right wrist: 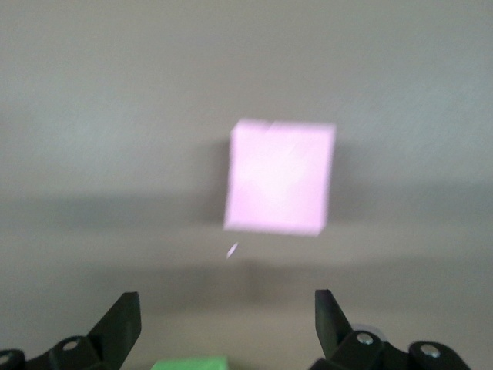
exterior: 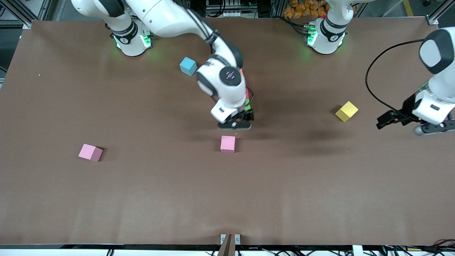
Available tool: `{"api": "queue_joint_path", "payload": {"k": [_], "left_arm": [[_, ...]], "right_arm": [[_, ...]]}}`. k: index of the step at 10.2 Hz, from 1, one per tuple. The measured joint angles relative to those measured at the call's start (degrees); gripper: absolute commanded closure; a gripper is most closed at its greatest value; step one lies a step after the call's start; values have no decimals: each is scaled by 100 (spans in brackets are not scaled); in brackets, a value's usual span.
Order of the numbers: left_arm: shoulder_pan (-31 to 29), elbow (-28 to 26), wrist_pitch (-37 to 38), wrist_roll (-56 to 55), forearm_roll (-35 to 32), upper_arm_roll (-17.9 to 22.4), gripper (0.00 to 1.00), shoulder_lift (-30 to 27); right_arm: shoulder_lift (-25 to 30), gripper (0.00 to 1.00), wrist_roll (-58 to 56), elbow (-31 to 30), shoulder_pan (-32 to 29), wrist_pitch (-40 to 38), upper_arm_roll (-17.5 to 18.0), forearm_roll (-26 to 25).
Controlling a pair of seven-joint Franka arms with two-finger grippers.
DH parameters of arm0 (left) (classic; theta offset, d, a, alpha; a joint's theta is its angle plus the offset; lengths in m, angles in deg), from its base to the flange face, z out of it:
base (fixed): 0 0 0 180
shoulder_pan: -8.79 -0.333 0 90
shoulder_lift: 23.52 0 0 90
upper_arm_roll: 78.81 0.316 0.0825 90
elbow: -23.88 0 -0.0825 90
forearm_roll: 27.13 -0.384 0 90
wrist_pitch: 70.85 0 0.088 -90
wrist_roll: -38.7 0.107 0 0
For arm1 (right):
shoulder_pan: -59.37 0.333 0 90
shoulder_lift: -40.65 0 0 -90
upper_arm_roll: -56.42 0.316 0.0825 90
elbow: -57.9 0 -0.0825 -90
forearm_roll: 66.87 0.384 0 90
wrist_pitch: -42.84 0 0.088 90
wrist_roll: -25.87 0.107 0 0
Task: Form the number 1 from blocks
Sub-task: 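Place green after magenta with the right gripper while the left gripper withdraws, then grasp the light pink block with the right gripper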
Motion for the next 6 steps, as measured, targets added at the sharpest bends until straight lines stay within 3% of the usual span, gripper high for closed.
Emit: {"api": "queue_joint_path", "payload": {"k": [6], "left_arm": [[61, 589, 301, 16, 1, -56, 0, -6]], "right_arm": [[-573, 0, -415, 756, -427, 19, 3, 2]]}}
